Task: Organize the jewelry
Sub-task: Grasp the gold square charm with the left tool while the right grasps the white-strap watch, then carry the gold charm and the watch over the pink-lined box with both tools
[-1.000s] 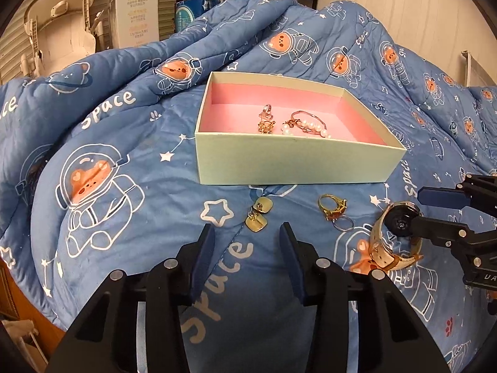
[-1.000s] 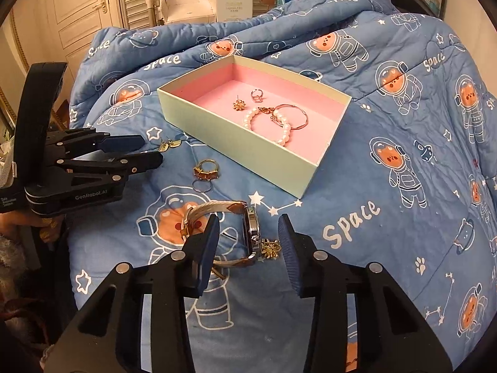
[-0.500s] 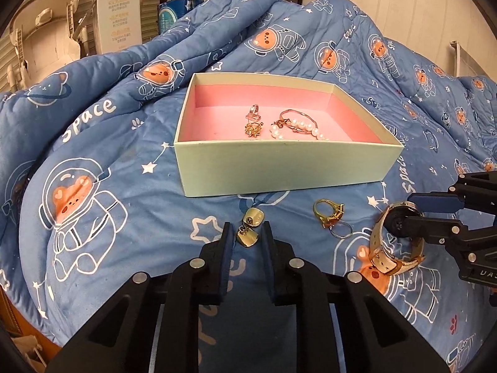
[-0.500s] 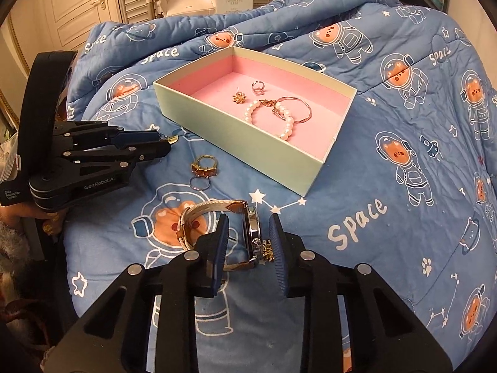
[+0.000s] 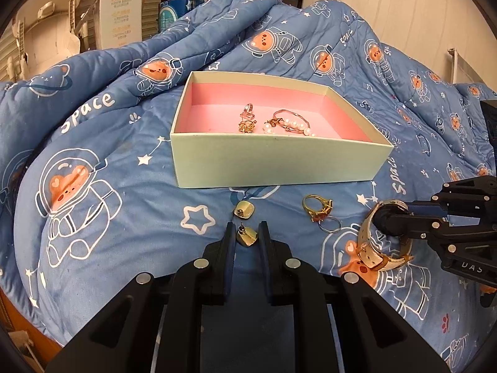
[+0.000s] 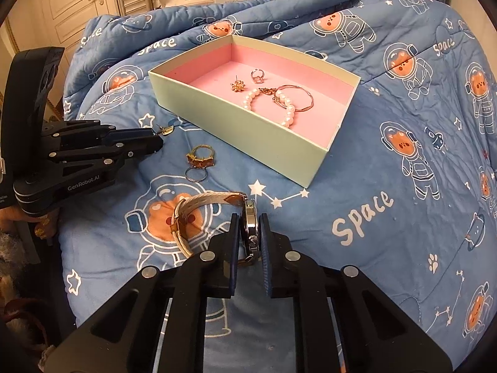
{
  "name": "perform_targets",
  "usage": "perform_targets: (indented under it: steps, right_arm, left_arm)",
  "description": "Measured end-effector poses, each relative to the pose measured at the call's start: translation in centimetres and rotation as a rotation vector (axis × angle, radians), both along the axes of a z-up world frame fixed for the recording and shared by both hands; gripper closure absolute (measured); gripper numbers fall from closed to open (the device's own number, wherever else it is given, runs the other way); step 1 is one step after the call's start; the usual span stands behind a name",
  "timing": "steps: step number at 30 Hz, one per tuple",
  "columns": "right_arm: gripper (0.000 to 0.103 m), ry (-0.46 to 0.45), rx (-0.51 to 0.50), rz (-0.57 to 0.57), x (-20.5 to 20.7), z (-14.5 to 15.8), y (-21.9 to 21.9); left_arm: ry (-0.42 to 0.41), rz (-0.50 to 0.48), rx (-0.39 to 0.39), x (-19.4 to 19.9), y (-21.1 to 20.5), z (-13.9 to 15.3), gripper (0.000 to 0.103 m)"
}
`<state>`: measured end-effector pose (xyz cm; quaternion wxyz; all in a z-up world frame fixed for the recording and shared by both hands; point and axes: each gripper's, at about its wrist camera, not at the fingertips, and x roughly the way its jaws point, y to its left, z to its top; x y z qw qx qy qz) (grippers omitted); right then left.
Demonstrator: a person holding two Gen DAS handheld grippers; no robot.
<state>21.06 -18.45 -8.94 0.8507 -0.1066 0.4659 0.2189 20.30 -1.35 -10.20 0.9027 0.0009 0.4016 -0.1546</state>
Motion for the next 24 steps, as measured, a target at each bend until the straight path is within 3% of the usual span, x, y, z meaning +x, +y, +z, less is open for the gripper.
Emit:
perform_targets:
  steps: [13, 24]
  right_arm:
    - [0.091, -0.008, 0.055, 0.003, -0.9, 0.9, -0.3]
    - [0.091, 0.049, 0.233, -0.013, -1.3, 3.0, -1.0]
  left_arm:
    - [0.005, 0.026, -0.083, -2.3, 0.6, 0.6, 0.088]
    - [-0.014, 0.010, -0.122, -3.7, 0.4, 2.5, 0.088]
